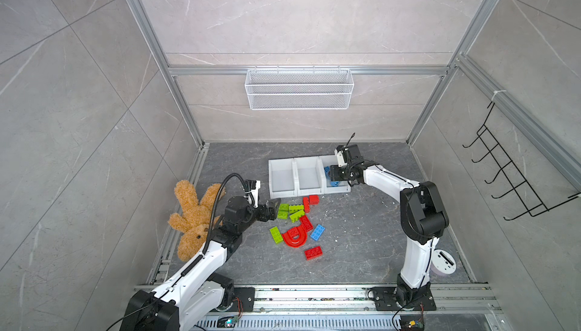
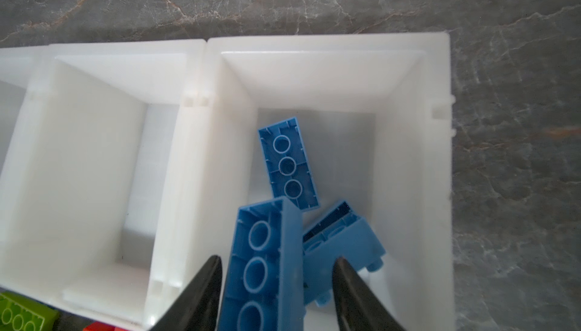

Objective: Sort the legos into containers by color
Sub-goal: 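Open the right gripper to drop the brick into the compartment, then move the right gripper to the pile and grasp a light-blue brick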

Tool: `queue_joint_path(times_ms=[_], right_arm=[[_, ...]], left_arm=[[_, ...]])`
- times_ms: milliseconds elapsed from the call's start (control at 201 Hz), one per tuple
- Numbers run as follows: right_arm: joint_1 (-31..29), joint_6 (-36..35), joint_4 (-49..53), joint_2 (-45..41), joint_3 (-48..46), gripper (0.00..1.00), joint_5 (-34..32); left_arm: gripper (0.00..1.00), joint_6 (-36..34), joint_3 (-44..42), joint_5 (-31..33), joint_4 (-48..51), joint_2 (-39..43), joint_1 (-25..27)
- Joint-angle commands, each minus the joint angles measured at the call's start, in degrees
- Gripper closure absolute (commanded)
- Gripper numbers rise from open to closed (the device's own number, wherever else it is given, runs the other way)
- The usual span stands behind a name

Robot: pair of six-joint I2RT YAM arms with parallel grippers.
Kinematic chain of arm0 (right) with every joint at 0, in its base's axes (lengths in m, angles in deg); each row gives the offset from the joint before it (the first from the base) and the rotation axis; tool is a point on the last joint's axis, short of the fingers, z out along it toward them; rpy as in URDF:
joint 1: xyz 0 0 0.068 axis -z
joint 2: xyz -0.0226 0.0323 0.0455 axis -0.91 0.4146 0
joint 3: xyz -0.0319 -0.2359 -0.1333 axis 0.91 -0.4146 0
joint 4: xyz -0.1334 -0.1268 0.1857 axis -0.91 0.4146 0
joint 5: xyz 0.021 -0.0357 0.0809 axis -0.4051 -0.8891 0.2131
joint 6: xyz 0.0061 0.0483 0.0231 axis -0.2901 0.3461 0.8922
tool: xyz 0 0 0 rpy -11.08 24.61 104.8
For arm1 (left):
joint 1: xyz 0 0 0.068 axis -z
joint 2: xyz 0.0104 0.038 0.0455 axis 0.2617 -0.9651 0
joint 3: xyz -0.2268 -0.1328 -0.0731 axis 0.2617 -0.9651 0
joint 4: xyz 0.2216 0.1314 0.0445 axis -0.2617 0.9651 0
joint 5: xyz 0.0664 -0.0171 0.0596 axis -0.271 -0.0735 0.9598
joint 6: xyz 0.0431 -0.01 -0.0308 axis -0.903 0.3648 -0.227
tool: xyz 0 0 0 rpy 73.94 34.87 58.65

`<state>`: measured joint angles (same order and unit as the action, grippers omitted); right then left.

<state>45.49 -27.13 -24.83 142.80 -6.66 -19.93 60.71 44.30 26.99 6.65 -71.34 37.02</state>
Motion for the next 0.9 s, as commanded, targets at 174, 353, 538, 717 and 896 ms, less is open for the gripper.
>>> queue_joint_path(times_ms=[174, 353, 538, 717, 896], right_arm=[[-1.4, 2.4, 1.5, -13.2, -8.0, 0.42, 0.5], [-7.7, 7.4, 0.6, -23.9, -19.8, 0.43, -0.7], [-18.7, 14.5, -3.6, -27.1, -30.9, 0.43, -3.1], [-24.6, 17.0, -2.5, -23.8, -32.2, 0.43, -6.2], [-29.5, 19.7, -3.5, -20.2, -32.4, 0.43, -6.8]], left_arm=[[0.0, -1.1, -0.2, 0.5, -0.9, 2.4, -0.1], [0.0, -1.1, 0.0, 0.3, -0.7, 2.7, -0.1], [0.0, -1.0, -0.3, 0.5, -1.1, 2.5, -0.1], [0.0, -0.6, -0.1, -0.1, -1.6, 1.4, -0.1], [0.0, -0.8, -0.3, 0.4, -1.7, 1.6, -0.2]])
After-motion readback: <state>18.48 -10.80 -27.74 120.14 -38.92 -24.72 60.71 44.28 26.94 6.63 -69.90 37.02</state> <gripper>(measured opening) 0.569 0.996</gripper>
